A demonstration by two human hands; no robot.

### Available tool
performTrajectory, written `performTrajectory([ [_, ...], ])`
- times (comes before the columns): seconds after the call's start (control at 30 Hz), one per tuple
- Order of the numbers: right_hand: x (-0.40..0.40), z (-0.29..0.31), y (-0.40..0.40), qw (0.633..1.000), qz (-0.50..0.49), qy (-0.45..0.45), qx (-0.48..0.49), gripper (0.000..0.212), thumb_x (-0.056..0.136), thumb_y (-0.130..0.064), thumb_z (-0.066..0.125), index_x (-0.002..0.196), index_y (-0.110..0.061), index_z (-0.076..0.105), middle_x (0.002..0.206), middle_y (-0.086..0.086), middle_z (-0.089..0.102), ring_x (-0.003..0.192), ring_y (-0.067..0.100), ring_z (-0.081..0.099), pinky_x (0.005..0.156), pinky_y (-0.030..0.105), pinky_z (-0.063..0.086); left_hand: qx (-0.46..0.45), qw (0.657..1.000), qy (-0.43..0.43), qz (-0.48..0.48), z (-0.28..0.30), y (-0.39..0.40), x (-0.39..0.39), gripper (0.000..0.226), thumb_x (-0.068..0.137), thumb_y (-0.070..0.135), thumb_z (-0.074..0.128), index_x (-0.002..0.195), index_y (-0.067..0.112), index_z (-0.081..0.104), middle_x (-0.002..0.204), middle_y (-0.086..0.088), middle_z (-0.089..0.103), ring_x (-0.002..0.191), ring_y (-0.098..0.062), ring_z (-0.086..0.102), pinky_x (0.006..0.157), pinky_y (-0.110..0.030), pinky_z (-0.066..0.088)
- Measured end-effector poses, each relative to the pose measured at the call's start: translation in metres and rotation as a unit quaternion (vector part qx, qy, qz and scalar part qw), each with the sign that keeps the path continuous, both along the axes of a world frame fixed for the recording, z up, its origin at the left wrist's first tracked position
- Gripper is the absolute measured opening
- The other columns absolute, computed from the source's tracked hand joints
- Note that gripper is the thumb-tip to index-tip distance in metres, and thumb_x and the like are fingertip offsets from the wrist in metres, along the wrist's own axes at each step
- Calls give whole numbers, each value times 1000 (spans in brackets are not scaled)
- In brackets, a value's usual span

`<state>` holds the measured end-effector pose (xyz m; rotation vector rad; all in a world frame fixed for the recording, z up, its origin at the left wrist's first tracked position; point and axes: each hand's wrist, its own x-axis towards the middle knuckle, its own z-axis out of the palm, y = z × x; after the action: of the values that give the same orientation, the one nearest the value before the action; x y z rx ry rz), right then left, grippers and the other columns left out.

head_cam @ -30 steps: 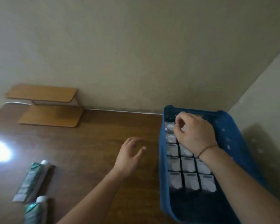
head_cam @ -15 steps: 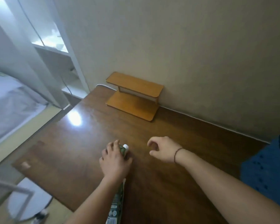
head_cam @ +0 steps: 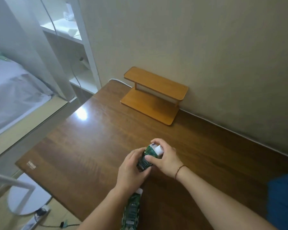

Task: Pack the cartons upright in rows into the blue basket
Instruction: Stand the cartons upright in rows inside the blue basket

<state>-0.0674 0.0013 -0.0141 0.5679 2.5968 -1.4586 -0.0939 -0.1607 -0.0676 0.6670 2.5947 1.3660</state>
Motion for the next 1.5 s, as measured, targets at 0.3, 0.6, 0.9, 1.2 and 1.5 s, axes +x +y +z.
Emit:
performTrajectory([
  [0.3,128,102,115,941,-178,206,202,53,74,-57,64,116,-25,57,93,-12,65,80,0,65,60,15,54,29,994,-30,-103,19,102,45,50,84,67,46,126,41,53,130,19,53,132,-11,39,110,-47,37],
  [0.6,327,159,233,788,-490,277,249,36,69,-44,64,97,-21,61,82,-10,63,66,-5,61,57,10,45,75,904,-200,-371,72,240,169,70,77,81,46,137,46,42,142,25,41,132,2,39,112,-44,40],
  [0.9,442,139,262,771,-498,39,396,34,72,-35,77,100,-22,63,76,4,67,68,29,63,62,35,55,201,884,-265,-330,85,305,237,66,81,51,59,139,34,33,130,16,46,111,7,51,90,-21,47],
  [1.2,430,67,265,903,-357,-184,155,72,80,-70,53,127,-22,25,130,8,48,109,27,55,84,35,46,280,877,-272,-281,82,311,249,68,70,46,59,132,25,40,119,5,53,99,3,59,78,-17,52],
  [1.5,431,63,273,910,-319,-240,111,85,82,-67,54,141,-29,6,133,9,53,105,26,60,88,40,51,246,887,-268,-283,78,310,242,75,69,50,60,137,25,41,127,0,52,104,-1,59,76,-19,53],
])
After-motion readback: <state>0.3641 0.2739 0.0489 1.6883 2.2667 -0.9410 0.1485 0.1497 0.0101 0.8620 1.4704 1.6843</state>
